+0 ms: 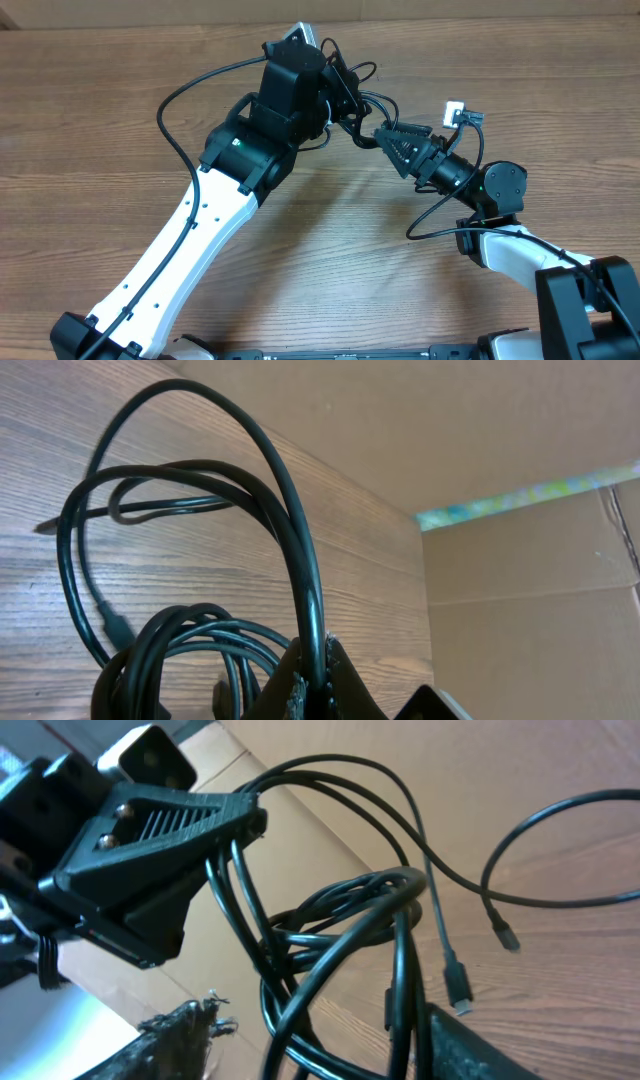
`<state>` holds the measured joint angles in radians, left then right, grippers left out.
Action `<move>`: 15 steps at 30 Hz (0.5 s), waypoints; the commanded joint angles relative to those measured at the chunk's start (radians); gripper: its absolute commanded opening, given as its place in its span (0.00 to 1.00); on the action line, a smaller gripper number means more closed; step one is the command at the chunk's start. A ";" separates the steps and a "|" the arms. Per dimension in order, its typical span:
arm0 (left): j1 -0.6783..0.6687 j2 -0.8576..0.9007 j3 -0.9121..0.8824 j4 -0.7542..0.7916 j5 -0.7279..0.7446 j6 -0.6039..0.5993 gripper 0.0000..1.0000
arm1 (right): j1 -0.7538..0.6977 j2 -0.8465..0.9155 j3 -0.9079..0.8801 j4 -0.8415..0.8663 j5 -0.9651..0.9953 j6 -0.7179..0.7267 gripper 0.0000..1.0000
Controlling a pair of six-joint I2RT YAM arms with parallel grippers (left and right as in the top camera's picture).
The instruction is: Untangle cables
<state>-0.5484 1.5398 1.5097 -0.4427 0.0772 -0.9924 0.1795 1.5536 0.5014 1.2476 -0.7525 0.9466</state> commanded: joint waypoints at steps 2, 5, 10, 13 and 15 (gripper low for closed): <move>-0.002 -0.003 0.018 0.025 -0.010 0.016 0.05 | 0.004 0.002 0.010 0.008 0.003 -0.013 0.48; -0.002 -0.003 0.018 0.029 -0.010 0.016 0.04 | 0.004 0.002 0.010 0.008 0.003 -0.013 0.35; -0.002 -0.003 0.018 0.029 -0.010 0.016 0.05 | 0.004 0.002 0.010 0.008 0.011 -0.013 0.14; -0.002 -0.003 0.018 0.029 -0.011 0.016 0.05 | 0.004 0.002 0.010 0.008 0.013 -0.013 0.04; -0.002 -0.003 0.018 0.029 -0.011 0.017 0.04 | 0.004 0.002 0.010 0.008 0.016 -0.013 0.04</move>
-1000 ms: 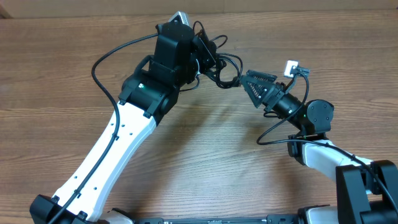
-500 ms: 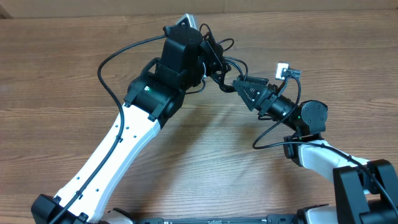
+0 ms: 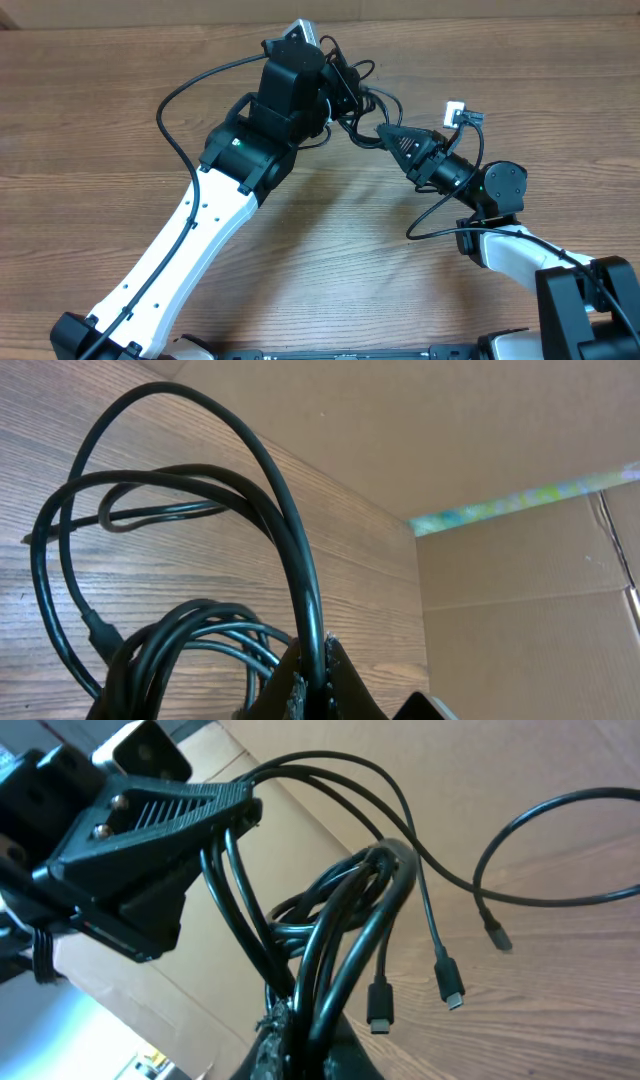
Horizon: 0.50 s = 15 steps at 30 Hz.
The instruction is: Untangle cables
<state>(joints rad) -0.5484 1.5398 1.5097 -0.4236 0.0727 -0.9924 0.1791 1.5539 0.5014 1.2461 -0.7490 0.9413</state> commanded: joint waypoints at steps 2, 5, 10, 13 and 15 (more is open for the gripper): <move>-0.002 -0.003 0.018 0.010 -0.006 0.018 0.04 | 0.004 0.002 0.010 0.009 0.015 -0.008 0.04; -0.002 -0.003 0.018 -0.002 -0.006 0.029 0.14 | 0.002 0.002 0.010 0.009 0.023 -0.008 0.04; -0.002 -0.003 0.018 -0.039 -0.006 0.048 0.46 | 0.000 0.002 0.010 0.009 0.034 -0.008 0.04; -0.002 -0.003 0.018 -0.060 -0.005 0.141 0.63 | -0.001 0.002 0.010 0.003 0.042 -0.008 0.04; -0.002 -0.003 0.018 -0.096 -0.005 0.192 0.72 | -0.005 0.002 0.010 -0.003 0.041 -0.008 0.04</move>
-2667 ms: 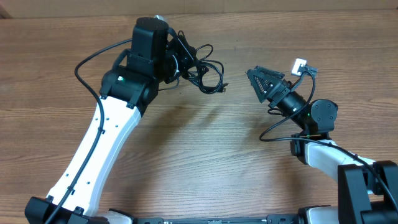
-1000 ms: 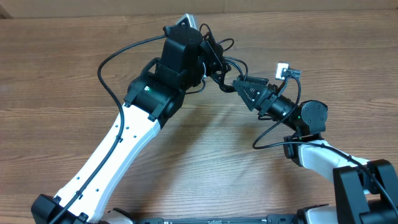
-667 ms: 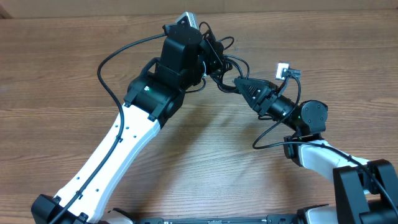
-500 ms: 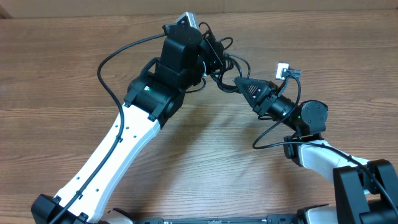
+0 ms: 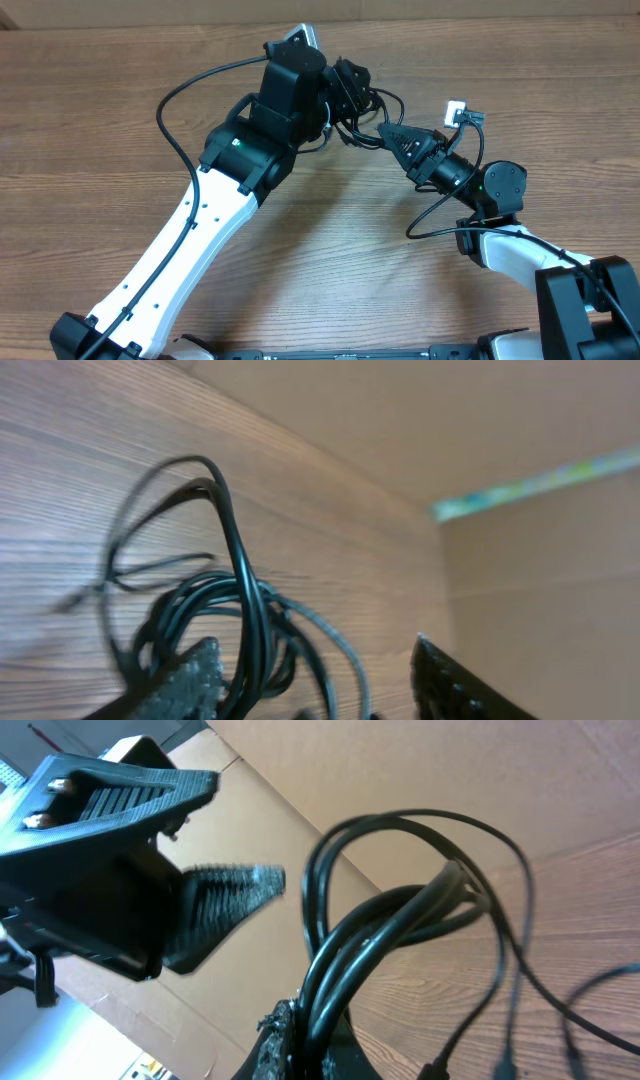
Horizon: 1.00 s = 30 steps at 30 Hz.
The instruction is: Untangle cables
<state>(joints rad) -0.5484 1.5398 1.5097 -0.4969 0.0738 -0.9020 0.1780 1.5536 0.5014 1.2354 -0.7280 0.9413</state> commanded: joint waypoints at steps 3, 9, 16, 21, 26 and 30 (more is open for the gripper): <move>-0.002 -0.003 0.018 -0.087 -0.007 0.169 0.88 | -0.011 0.002 0.010 -0.002 0.021 -0.008 0.04; -0.002 -0.003 0.018 -0.196 -0.007 0.397 0.97 | -0.034 0.002 0.010 -0.042 0.028 -0.006 0.04; -0.002 -0.003 0.018 -0.305 -0.007 0.654 1.00 | -0.061 0.002 0.010 -0.040 0.035 0.123 0.04; -0.002 -0.003 0.018 -0.311 -0.006 0.766 0.97 | -0.077 0.002 0.010 -0.039 0.030 0.199 0.04; -0.002 -0.002 0.017 -0.315 0.054 0.735 0.73 | -0.077 0.002 0.010 -0.035 0.027 0.214 0.04; -0.002 0.000 0.013 -0.324 0.049 0.836 0.53 | -0.077 0.002 0.010 -0.033 0.016 0.202 0.04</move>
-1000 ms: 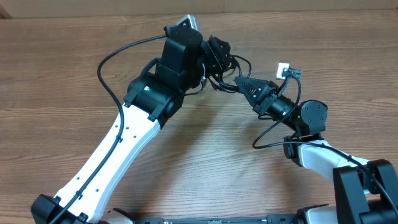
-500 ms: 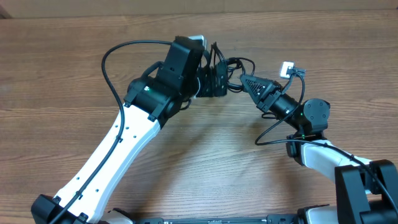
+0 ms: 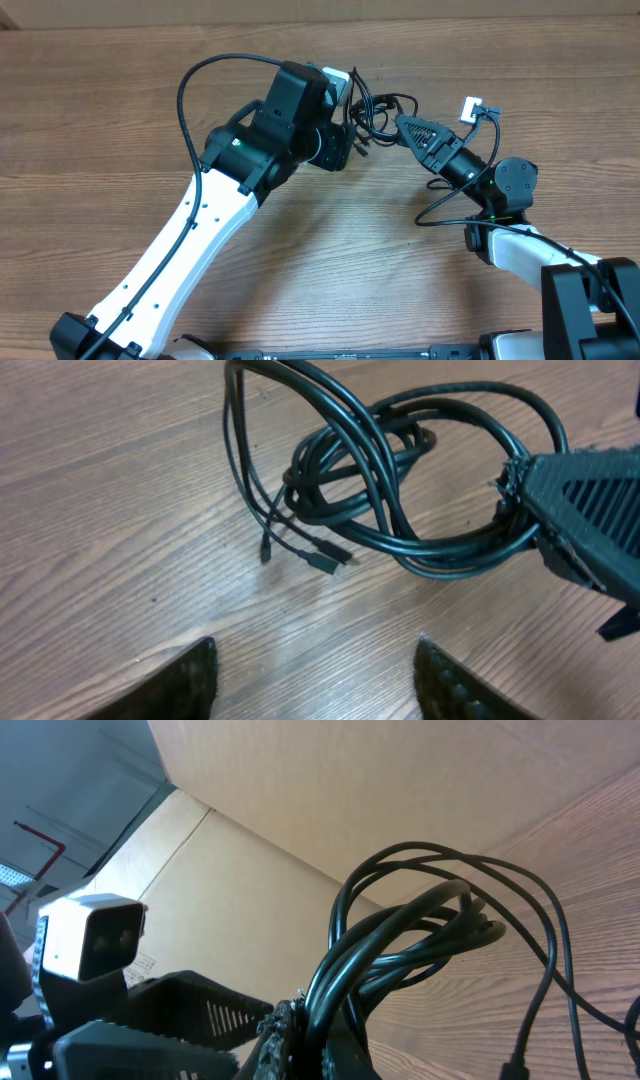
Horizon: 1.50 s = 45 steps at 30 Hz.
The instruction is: Untangle cables
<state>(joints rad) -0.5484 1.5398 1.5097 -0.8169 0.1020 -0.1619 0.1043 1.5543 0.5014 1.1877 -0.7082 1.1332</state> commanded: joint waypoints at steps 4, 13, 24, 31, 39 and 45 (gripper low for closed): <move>-0.002 0.009 0.011 -0.023 0.020 0.282 0.69 | -0.004 0.001 0.010 0.015 -0.008 -0.011 0.04; -0.002 0.010 0.011 -0.010 0.020 0.520 0.96 | -0.004 0.001 0.010 0.015 -0.009 -0.042 0.04; -0.002 0.011 0.002 -0.094 0.023 1.197 0.91 | -0.045 0.001 0.010 0.091 -0.040 0.268 0.04; -0.002 0.011 0.002 -0.054 0.116 1.323 0.70 | -0.090 0.001 0.010 0.090 -0.122 0.418 0.04; -0.002 0.011 0.002 -0.032 0.326 1.397 0.85 | -0.093 0.001 0.010 0.091 -0.126 0.442 0.04; -0.002 0.011 0.002 -0.002 0.426 1.397 0.85 | -0.093 0.001 0.010 0.107 -0.141 0.471 0.04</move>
<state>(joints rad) -0.5484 1.5410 1.5097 -0.8295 0.4255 1.2110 0.0147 1.5551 0.5014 1.2694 -0.8391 1.5715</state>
